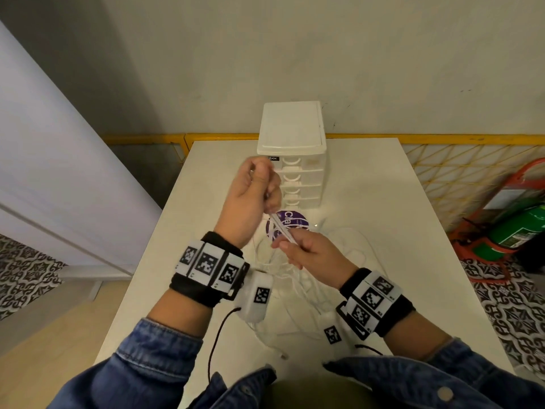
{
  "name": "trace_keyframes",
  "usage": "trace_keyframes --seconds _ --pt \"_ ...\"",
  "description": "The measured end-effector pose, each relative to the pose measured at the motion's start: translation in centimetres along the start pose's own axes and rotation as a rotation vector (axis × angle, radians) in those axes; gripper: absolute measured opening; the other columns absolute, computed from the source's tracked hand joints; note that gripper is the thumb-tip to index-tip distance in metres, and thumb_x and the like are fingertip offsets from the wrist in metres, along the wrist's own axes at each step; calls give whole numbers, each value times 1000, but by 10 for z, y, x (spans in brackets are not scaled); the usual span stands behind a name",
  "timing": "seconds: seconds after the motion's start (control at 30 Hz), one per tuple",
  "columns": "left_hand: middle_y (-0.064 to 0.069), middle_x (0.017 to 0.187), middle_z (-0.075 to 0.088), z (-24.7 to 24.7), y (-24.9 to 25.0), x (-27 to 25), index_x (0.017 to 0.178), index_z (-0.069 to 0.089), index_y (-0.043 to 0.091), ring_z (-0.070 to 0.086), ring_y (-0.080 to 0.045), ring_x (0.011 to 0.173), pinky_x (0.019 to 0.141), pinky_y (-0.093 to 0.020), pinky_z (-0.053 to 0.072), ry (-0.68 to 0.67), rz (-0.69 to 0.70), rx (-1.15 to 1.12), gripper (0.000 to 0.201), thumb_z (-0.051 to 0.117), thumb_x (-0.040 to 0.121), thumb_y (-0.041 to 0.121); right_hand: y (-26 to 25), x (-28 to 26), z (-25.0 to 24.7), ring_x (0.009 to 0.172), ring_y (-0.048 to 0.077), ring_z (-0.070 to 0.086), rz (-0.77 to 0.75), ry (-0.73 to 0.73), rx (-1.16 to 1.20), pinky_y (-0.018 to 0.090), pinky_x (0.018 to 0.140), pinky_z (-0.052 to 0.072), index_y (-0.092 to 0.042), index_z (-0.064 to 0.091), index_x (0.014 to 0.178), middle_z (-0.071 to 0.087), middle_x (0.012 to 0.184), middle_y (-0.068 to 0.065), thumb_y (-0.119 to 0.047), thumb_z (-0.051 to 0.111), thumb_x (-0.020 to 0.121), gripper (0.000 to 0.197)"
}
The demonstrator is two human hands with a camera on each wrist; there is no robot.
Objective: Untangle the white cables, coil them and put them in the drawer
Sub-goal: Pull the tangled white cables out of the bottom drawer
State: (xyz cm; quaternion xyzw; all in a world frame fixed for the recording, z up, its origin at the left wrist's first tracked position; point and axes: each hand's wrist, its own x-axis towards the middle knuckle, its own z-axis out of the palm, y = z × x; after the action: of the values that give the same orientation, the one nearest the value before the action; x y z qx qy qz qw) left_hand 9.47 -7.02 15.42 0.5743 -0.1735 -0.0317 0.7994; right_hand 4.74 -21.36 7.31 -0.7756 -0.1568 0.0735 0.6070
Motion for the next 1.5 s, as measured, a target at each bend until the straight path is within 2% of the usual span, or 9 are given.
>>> trace_keyframes --seconds 0.1,0.23,0.43,0.57,0.73,0.83,1.07,1.23,1.5 --pt "-2 66 36 -16 12 4 91 43 15 31 -10 46 46 -23 28 159 99 -24 19 33 97 30 5 -3 -9 61 7 47 -4 133 14 23 62 41 -32 64 86 57 72 6 -29 51 91 15" --pt "-2 68 44 -32 -8 2 97 46 15 49 -13 47 51 -27 46 398 43 91 15 35 103 21 -1 4 -19 72 -6 60 -82 234 -19 7 70 43 -13 67 93 68 76 -19 -10 51 94 16" --pt "-12 101 63 -63 -54 -8 117 51 11 63 -27 96 79 -30 53 477 -369 571 31 60 92 27 5 7 -32 84 12 64 -80 286 -156 25 81 48 -26 67 85 71 86 -3 -21 53 93 16" --pt "-6 120 57 -64 -60 -16 117 61 11 51 -10 107 93 -20 37 342 -151 979 29 60 92 26 12 9 -34 81 23 65 -55 200 -296 43 81 51 -23 69 83 71 79 3 -29 52 92 21" --pt "-6 80 65 -27 -45 -18 94 65 11 59 -2 70 71 -12 44 -110 -178 584 33 36 103 24 9 12 -31 79 16 65 -81 184 -286 31 76 51 -24 69 87 71 81 -3 -32 51 92 20" --pt "7 49 43 -23 -51 -19 69 55 8 36 -8 45 50 -18 32 -183 -308 460 49 39 98 45 3 16 -40 72 2 60 -108 261 -277 15 69 43 -19 69 86 67 77 -13 -20 52 94 18" --pt "7 49 31 -15 -46 -18 63 37 13 24 -8 43 43 -18 23 -258 -379 355 47 36 93 48 -3 21 -60 78 17 62 -158 382 -240 26 73 47 -8 66 87 68 82 2 -15 54 93 16" --pt "10 48 28 8 -7 -1 56 48 22 20 -4 37 39 -20 14 -181 -298 -159 50 30 96 45 11 21 -30 57 11 44 -101 301 -161 26 58 39 -5 55 87 49 63 1 -38 48 91 34" --pt "11 47 36 19 36 17 75 46 14 15 -7 39 37 -17 22 -134 -98 -600 47 16 102 40 26 20 -19 64 5 52 40 208 -154 11 65 41 -13 53 75 59 70 2 -12 49 93 19"
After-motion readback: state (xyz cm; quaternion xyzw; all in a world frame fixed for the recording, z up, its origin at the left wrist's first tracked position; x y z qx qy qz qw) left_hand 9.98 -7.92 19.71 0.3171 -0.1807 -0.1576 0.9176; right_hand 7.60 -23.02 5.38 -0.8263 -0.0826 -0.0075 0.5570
